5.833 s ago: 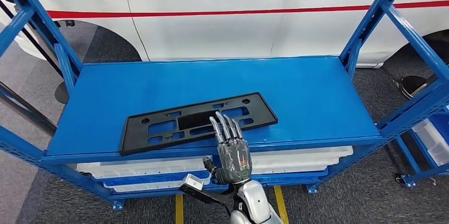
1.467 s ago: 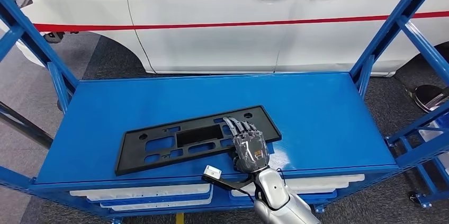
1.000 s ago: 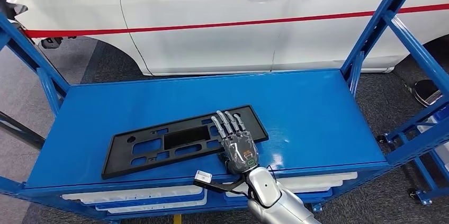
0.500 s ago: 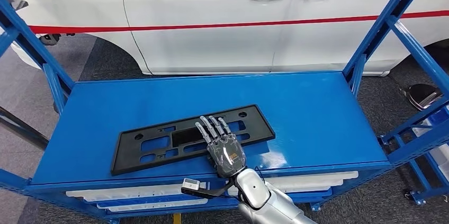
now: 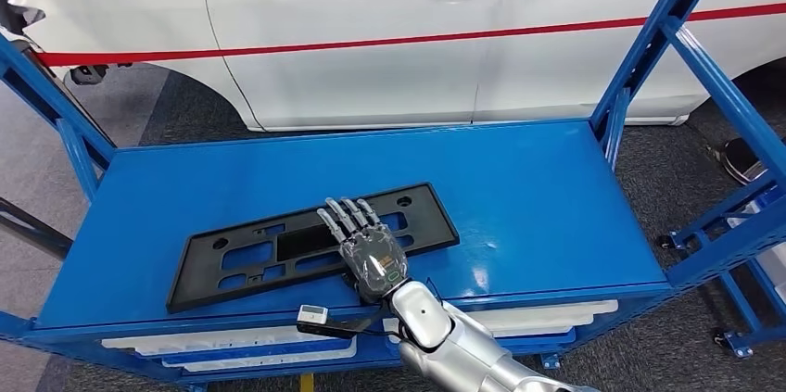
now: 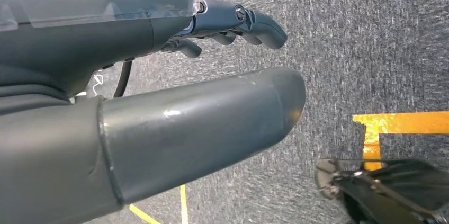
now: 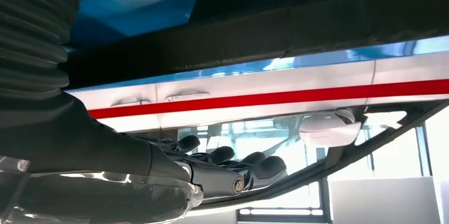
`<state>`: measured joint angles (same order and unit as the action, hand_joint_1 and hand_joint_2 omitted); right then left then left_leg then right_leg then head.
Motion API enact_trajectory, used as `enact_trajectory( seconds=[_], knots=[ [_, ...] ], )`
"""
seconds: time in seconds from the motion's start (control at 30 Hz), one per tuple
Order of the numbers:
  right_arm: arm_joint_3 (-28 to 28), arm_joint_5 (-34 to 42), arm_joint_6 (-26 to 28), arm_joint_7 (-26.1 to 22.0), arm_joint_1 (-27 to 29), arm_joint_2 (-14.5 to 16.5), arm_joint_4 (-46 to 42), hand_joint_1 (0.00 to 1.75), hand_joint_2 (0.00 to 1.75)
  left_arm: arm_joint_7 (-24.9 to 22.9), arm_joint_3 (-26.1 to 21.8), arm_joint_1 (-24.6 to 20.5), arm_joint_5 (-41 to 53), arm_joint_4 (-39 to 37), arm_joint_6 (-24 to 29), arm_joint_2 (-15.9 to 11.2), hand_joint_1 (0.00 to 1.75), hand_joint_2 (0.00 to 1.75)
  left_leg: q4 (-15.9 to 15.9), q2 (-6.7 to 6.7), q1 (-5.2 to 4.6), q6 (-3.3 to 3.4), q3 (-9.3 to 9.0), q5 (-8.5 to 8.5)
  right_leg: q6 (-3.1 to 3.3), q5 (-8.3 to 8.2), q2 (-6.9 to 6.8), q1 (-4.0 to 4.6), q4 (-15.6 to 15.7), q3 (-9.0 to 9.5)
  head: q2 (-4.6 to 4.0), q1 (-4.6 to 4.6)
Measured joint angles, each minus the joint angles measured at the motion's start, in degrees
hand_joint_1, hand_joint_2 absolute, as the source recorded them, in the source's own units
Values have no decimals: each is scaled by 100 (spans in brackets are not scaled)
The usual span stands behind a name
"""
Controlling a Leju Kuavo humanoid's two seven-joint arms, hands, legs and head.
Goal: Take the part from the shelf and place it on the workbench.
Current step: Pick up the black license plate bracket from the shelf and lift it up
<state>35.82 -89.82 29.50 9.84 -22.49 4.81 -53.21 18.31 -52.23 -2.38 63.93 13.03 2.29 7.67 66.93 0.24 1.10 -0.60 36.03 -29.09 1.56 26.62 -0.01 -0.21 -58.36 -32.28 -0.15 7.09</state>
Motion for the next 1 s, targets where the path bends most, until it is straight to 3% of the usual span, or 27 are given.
enact_trajectory(
  seconds=[0.07,0.1,0.23,0.3,0.37,0.4,0.43,0.47,0.53,0.57,0.6,0.67,0.7,0.73,0.8,0.87,0.9,0.93,0.97,1.0],
  knots=[
    [-40,1,-3,-2,-41,1,19,0,175,-2,1,-9,3,0,0,-2,0,0,-701,3,-34,73,-324,245,-32,13,1,20,-15,-3,0,0],
    [-57,1,-3,-2,-53,2,26,0,175,-2,1,-13,4,0,0,-2,0,0,-860,3,-51,98,-391,271,-56,15,1,26,-19,-11,0,1],
    [-90,1,-2,-1,-87,-1,55,0,175,-2,0,-11,5,0,-1,0,0,0,-970,15,-32,198,-424,319,-177,66,4,28,-76,-29,0,4],
    [-98,1,-3,20,-96,-5,73,0,175,-2,-1,-14,9,0,-2,3,0,0,-1015,28,-7,252,-429,357,-225,367,6,13,-553,-246,0,4],
    [-118,2,-20,45,-96,-13,90,0,175,-3,-1,-14,22,0,-2,2,0,0,-1013,27,-10,270,-409,362,-259,709,7,-8,-1297,-615,0,3],
    [-142,2,-35,45,-96,-16,95,0,175,-4,-1,-11,32,0,-4,2,0,0,-1006,27,-11,269,-405,360,-274,753,5,-22,-1528,-736,0,4],
    [-173,3,-52,38,-96,-17,96,0,175,-5,-1,-10,42,0,-7,2,0,0,-997,24,-11,266,-404,356,-284,678,4,-36,-1544,-754,0,4],
    [-204,3,-69,28,-97,-18,92,0,175,-7,-1,-9,49,0,-11,4,0,0,-984,18,-9,259,-407,348,-288,506,3,-50,-1344,-665,0,4],
    [-254,3,-93,15,-108,-18,73,9,175,-8,-1,-9,55,0,-16,9,0,0,-941,3,-11,222,-408,318,-274,128,1,-64,-585,-308,0,3],
    [-269,3,-101,15,-115,-17,61,27,175,-8,-1,-10,56,0,-18,12,0,0,-916,-4,-20,193,-399,301,-253,24,2,-57,-289,-176,0,3],
    [-281,4,-110,15,-119,-17,51,56,175,-8,-1,-11,58,0,-19,13,0,0,-897,-9,-28,161,-390,290,-228,-13,3,-48,-120,-107,0,2],
    [-319,10,-161,13,-118,-20,27,115,175,-8,-2,-12,65,0,-26,13,0,0,-899,-13,-29,89,-387,287,-163,-9,8,-23,-66,-102,0,2],
    [-342,16,-199,8,-116,-21,9,136,175,-8,-3,-12,69,0,-29,12,0,0,-903,-12,-20,58,-386,283,-126,-20,7,-29,-48,-96,0,2],
    [-373,26,-245,-6,-115,-22,-15,146,175,-8,-6,-11,74,0,-31,9,0,0,-851,-12,-12,29,-367,234,-87,-35,6,-36,-26,-88,0,2],
    [-434,44,-328,-61,-110,-22,-66,158,175,-8,-17,-10,86,0,-31,5,0,0,-412,-11,1,-14,-169,-45,-29,-62,-2,-57,9,-84,0,0],
    [-499,68,-402,-104,-89,-27,-116,160,175,-14,-37,-6,110,0,-31,3,0,0,357,-11,8,-45,186,-413,-7,-64,-6,-44,4,-101,0,-1],
    [-527,86,-430,-114,-72,-32,-139,161,175,-18,-54,-2,123,0,-31,2,0,0,638,-10,9,-53,320,-495,-4,-62,-5,-37,-3,-107,0,-1],
    [-553,107,-453,-126,-56,-38,-161,161,175,-23,-75,3,137,0,-31,1,0,0,720,-11,8,-51,362,-463,-3,-57,-3,-31,-11,-109,0,-1],
    [-582,125,-472,-142,-44,-44,-187,161,175,-26,-96,7,146,0,-31,-1,0,0,568,-11,7,-38,293,-319,-5,-50,1,-28,-21,-106,0,-1],
    [-615,137,-493,-159,-36,-49,-219,161,175,-27,-113,9,153,0,-31,-4,0,0,221,-11,7,-14,130,-106,-10,-42,6,-26,-27,-98,0,-1]
  ],
)
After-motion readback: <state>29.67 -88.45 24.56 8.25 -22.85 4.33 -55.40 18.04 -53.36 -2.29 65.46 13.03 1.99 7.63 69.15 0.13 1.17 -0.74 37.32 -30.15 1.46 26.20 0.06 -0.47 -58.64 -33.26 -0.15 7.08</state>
